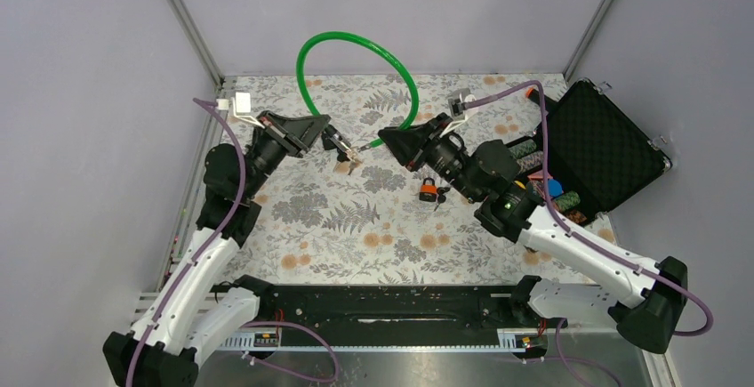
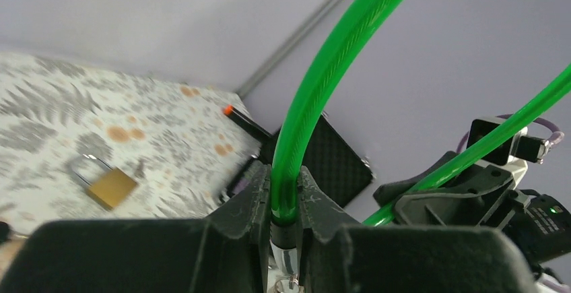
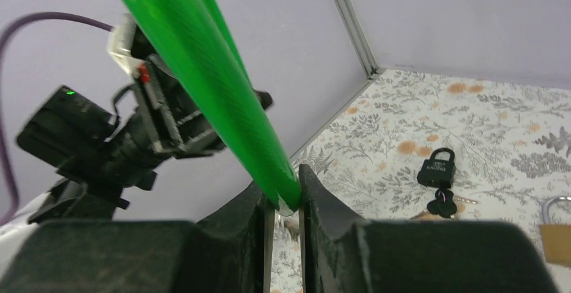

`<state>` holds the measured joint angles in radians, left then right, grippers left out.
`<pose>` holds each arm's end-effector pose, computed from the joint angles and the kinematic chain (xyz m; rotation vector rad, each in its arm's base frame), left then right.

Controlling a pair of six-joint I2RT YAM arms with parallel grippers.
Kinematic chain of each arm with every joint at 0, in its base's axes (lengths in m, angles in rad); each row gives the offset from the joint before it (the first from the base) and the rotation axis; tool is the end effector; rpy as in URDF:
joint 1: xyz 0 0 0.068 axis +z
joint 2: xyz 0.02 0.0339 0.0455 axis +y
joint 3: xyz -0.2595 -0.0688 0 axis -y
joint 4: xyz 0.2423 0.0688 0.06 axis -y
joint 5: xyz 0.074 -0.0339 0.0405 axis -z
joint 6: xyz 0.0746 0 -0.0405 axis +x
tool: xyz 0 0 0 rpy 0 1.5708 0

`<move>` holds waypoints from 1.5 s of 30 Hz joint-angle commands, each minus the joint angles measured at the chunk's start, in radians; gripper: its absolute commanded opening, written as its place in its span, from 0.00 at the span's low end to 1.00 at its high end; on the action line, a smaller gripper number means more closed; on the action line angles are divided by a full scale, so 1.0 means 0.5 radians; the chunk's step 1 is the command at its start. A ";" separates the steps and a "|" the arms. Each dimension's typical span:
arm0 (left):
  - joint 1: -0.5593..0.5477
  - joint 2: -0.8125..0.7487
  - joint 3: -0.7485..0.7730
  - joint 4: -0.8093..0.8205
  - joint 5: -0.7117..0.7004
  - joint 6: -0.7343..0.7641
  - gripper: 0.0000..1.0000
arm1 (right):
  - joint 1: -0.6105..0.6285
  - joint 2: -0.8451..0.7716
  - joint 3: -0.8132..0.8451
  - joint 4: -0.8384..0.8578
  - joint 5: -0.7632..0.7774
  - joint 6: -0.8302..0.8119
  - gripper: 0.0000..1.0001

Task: Lock with the key
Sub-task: Lock the lock.

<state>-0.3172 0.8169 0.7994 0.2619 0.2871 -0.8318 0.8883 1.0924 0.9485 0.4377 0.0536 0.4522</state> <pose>0.2090 -0.0908 0.3937 -0.1064 1.4285 -1.1507 0.1867 0.2233 0.4115 -0.2462 1.3379 1.1092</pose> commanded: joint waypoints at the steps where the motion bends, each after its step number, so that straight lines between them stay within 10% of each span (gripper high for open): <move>1: -0.004 0.072 -0.070 0.284 0.262 -0.461 0.00 | 0.013 -0.049 0.186 0.061 -0.101 -0.129 0.00; 45: -0.016 0.213 -0.033 0.088 0.365 -0.801 0.00 | 0.342 0.525 0.764 -0.783 0.245 -0.987 0.00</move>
<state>-0.3149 0.9302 0.7586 0.2100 0.4004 -1.1610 1.0039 1.2987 1.2686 0.1177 0.1524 0.1154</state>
